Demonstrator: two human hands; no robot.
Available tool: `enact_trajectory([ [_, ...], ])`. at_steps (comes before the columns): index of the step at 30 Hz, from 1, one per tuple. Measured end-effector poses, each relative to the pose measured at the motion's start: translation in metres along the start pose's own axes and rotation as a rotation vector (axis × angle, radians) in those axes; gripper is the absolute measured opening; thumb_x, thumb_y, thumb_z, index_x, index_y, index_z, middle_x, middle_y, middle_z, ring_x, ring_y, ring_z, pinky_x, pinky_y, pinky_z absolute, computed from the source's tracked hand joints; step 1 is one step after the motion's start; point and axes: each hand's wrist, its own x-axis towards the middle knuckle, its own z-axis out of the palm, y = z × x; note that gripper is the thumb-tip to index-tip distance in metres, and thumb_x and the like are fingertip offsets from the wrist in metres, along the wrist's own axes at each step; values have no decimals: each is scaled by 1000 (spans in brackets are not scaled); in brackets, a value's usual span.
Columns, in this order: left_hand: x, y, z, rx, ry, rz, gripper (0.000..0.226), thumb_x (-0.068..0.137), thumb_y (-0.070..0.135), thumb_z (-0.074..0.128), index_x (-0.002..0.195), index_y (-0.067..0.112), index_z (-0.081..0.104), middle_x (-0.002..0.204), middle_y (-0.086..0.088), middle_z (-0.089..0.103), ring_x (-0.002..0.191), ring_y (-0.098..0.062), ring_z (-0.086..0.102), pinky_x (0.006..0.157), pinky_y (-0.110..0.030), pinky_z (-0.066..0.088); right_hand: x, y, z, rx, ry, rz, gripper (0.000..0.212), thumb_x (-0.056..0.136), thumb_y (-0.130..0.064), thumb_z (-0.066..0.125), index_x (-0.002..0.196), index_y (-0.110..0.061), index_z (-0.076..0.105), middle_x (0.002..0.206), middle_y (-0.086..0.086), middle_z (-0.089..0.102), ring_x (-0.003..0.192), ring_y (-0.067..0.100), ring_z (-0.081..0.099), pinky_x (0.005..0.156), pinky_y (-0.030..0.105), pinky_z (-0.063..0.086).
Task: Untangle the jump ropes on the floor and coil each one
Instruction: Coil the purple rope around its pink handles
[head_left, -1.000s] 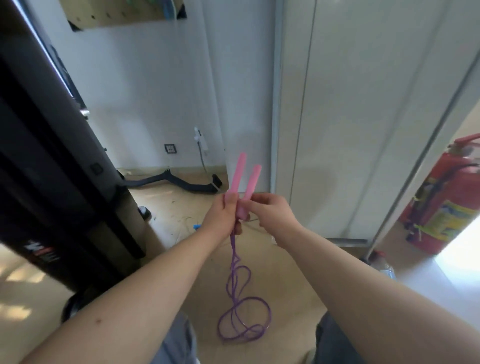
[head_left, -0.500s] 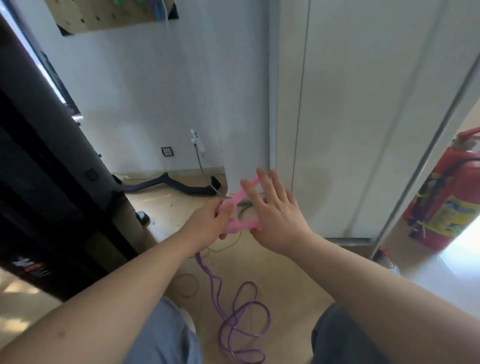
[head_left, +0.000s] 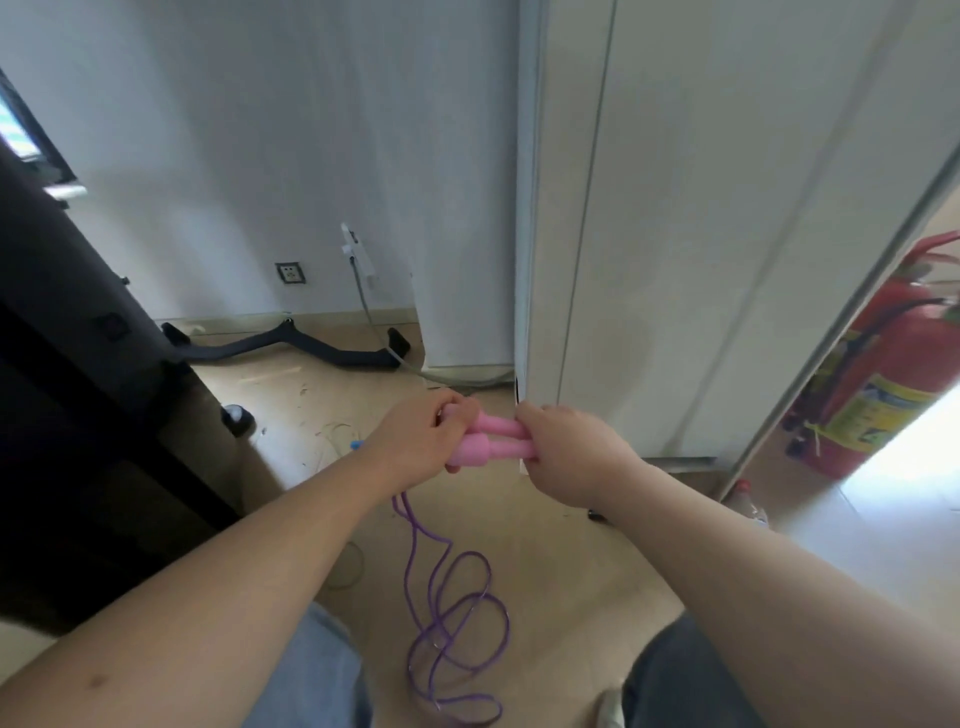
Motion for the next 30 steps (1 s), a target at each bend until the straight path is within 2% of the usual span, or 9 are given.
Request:
enact_trajectory([
  [3,5,-7,4,-14,-21,-29,26,105,43,40,100,28,61,86,4,68,61,-6,67,51,-11,42,5,4,6,12,-28,8,17,86,-25,48,103,-21,48,94,3,62,85,31,61,70,41,52],
  [10,16,-19,6,-88,-82,-58,33,107,40,35,106,22,63,83,-7,71,54,-5,61,50,-18,44,15,6,9,44,-49,21,13,88,-32,51,90,-25,41,90,0,61,82,30,60,63,36,45],
  [15,23,-20,6,-127,-97,-79,32,108,38,34,112,23,62,81,-3,67,49,0,56,44,-13,41,20,6,8,54,-75,39,9,88,-29,50,90,-24,43,87,-1,59,77,28,55,62,34,41],
  [19,26,-23,4,-170,-111,-73,34,108,40,31,109,28,63,79,-2,66,52,-3,55,45,-17,41,22,6,9,54,-97,29,7,89,-30,48,89,-25,43,81,-4,53,75,28,54,64,35,44],
  [22,28,-25,-3,-260,-104,-102,48,106,50,27,108,26,68,64,5,60,49,-5,48,46,-18,39,21,3,5,77,-96,21,13,94,-30,49,82,-27,43,77,-5,51,73,27,51,62,34,39],
  [24,31,-30,-11,-311,-93,-70,53,104,52,26,107,24,71,56,6,47,49,-8,39,49,-20,37,20,0,0,129,-91,35,26,98,-30,48,73,-28,41,74,-1,55,72,27,54,56,34,35],
  [26,32,-33,-17,-370,-97,-79,52,104,53,26,109,26,71,55,7,36,51,-9,36,58,-25,43,18,-3,-4,191,-106,74,30,101,-30,46,72,-25,44,76,3,59,72,27,55,52,29,34],
  [28,30,-33,-19,-382,-122,-106,51,103,54,28,103,27,70,54,8,35,50,-9,38,69,-34,53,16,-5,-7,254,-132,103,26,101,-30,46,79,-17,53,77,5,60,71,26,55,52,27,33],
  [30,28,-32,-16,-348,-103,-127,58,102,58,28,96,19,70,53,6,37,49,-10,40,71,-40,54,13,-7,-9,356,-197,119,26,100,-29,49,85,-10,56,72,4,56,67,23,52,55,31,35],
])
